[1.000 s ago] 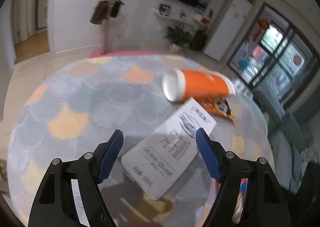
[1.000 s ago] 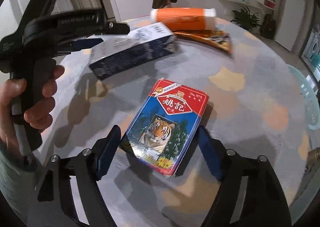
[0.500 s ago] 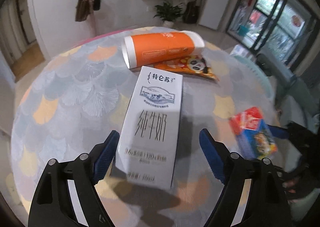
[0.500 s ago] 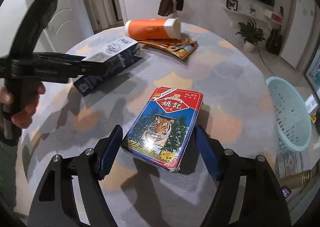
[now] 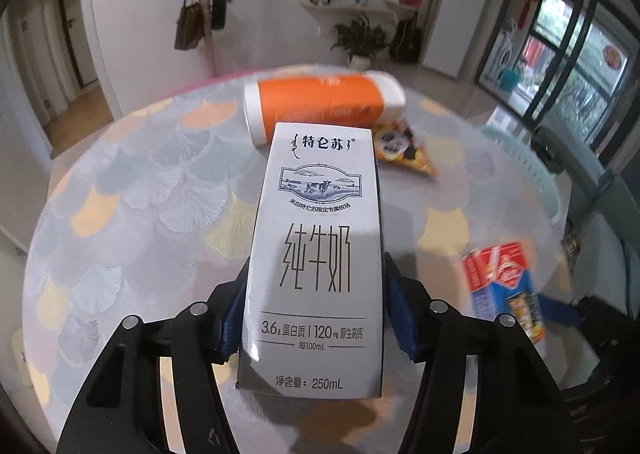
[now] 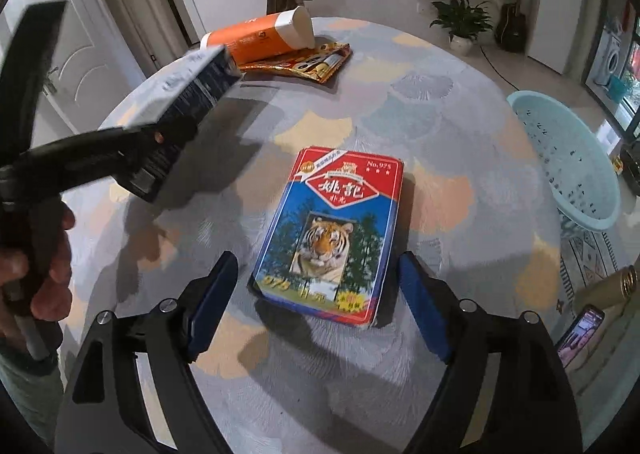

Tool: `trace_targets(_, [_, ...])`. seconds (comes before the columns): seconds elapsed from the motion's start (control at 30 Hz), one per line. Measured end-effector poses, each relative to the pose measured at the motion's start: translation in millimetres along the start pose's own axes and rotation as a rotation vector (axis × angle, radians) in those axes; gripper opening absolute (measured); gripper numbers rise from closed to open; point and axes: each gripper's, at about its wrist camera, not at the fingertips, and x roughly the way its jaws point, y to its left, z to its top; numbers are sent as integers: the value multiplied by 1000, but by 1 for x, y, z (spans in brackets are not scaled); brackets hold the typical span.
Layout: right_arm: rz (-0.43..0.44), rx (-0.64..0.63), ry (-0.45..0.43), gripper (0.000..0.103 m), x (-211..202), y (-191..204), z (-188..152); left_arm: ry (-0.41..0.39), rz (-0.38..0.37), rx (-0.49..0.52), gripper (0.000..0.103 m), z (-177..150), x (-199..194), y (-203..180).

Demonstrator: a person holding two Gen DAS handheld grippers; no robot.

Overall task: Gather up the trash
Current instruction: 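Grasp the white milk carton with the left tool while the right tool grasps the tiger-print box, then carry carton and tiger box over the blue basket and release both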

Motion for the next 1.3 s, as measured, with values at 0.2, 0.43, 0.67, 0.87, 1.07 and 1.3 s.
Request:
trace_targets(0.2, [3,59,-2,78,-3,-3,-4,-59,-26,-25,57,2,-25,-7])
trace_targets(0.43, [-55,35,-17,62,-2,1,-1,-77,-23,-12,57,5,-34,-27])
trace_targets(0.67, [-45,70,-136,61,-35,-31,7,-150,-48,35,57,20,-51,-57])
trace_targets(0.87, [-100,147,-241,61,-65,-87,28,-211,-103,104,57,45,-51,-113])
trace_targets(1.07, [-174,259,-313,61,-83,-161,46,-209,-181,152,57,78,-23,-173])
trace_targets(1.3, [-283,360,-361,61,-82,-245,62,-153,-267,176,57,111,31,-233])
